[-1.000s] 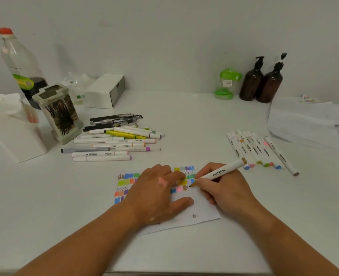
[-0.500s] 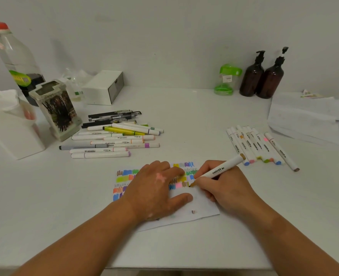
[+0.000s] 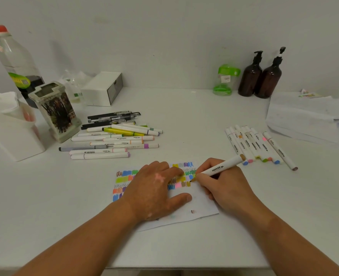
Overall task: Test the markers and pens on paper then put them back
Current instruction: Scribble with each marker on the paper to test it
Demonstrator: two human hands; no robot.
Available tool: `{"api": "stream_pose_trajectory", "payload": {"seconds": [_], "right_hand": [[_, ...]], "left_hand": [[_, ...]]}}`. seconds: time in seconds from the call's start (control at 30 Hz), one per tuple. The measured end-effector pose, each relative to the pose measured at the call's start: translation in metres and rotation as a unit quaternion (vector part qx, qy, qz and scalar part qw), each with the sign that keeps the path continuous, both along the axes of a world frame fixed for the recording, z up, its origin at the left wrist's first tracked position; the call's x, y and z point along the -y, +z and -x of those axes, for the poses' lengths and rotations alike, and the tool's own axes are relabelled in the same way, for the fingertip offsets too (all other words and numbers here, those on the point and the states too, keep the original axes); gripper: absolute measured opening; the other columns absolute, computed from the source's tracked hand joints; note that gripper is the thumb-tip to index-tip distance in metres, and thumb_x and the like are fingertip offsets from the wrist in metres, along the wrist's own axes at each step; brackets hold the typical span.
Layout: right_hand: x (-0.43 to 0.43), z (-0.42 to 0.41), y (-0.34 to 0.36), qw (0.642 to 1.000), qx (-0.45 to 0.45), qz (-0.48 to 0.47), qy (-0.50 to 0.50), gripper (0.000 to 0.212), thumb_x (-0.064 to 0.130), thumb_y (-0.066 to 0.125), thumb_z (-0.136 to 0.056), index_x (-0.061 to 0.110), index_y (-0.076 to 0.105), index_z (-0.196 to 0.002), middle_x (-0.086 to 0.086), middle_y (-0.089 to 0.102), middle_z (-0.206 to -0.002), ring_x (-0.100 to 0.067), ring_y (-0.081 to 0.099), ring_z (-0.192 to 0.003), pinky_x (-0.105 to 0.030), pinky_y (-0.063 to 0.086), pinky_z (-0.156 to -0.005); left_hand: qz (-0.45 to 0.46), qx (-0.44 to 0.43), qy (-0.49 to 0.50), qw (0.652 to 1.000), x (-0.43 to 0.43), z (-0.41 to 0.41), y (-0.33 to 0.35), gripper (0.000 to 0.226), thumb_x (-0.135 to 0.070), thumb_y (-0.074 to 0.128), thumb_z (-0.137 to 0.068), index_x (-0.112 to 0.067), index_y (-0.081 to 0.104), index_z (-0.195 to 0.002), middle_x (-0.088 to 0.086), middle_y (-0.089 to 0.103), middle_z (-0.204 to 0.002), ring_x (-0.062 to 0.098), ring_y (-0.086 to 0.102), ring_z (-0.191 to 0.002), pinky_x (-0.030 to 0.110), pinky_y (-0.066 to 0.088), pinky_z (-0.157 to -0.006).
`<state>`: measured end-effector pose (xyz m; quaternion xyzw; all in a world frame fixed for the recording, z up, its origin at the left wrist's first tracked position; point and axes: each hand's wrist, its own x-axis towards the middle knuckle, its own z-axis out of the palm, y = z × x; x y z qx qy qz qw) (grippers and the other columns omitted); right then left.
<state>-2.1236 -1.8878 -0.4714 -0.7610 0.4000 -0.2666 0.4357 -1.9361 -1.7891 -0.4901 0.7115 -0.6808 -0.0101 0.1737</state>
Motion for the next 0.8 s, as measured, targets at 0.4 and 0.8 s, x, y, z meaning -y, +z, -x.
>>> {"api": "stream_pose_trajectory", "payload": {"seconds": [0.4, 0.8], "right_hand": [[0.007, 0.008, 0.009, 0.965, 0.235, -0.116, -0.028, 0.011, 0.011, 0.072, -0.081, 0.011, 0.064, -0.074, -0.013, 0.058, -0.058, -0.021, 0.051, -0.048, -0.029, 0.042, -0.044], [-0.001, -0.011, 0.007, 0.932, 0.312, -0.181, 0.025, 0.005, 0.014, 0.065, -0.078, 0.015, 0.067, -0.073, -0.015, 0.062, -0.062, -0.021, 0.056, -0.052, -0.028, 0.049, -0.047]], "left_hand": [[0.056, -0.329, 0.004, 0.943, -0.007, -0.005, 0.019, 0.024, -0.002, 0.039, -0.093, -0.023, 0.043, -0.103, -0.007, 0.051, -0.081, 0.004, 0.045, -0.068, 0.020, 0.042, -0.061], [0.046, -0.399, -0.014, 0.916, -0.009, -0.005, 0.019, 0.014, -0.028, 0.056, -0.099, -0.026, 0.050, -0.111, -0.023, 0.072, -0.110, -0.001, 0.068, -0.102, 0.018, 0.056, -0.079]]}}
